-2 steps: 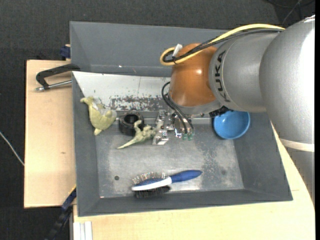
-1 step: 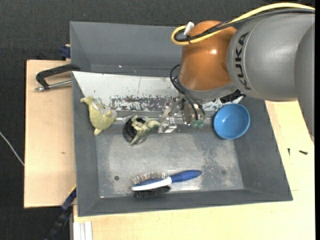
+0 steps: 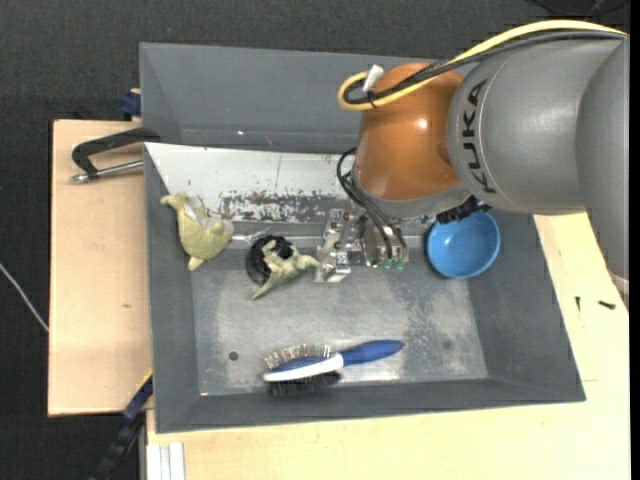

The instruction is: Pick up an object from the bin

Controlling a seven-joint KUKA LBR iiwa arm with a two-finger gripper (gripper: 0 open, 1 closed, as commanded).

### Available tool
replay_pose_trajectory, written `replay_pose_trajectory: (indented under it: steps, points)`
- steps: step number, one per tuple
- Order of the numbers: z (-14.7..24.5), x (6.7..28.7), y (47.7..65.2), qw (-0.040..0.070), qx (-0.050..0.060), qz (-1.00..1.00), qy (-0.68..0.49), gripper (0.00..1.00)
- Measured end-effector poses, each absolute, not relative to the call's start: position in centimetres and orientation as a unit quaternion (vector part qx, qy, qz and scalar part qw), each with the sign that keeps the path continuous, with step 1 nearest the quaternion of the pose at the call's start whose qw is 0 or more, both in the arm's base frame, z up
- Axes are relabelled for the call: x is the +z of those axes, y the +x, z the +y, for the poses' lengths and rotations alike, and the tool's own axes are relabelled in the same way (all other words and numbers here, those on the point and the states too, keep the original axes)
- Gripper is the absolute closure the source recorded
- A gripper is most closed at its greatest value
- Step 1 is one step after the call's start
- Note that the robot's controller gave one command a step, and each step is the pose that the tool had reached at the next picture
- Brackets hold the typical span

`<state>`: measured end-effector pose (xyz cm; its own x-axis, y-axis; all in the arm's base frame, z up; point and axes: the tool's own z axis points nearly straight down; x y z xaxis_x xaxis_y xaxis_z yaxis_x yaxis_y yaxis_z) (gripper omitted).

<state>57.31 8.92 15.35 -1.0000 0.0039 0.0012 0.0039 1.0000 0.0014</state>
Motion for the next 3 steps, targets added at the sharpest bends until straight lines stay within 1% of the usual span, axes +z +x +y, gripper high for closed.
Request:
replay_pose_trajectory:
  steps: [1,2,3]
  points:
    - [5.9,17.5,57.7,-0.004,-0.001,-1.0,-0.014,1.0]
    - [6.6,15.8,59.7,-0.002,-0.001,-0.999,-0.032,1.0]
    - [7.1,29.0,57.9,-0.007,-0.002,-1.0,-0.027,1.0]
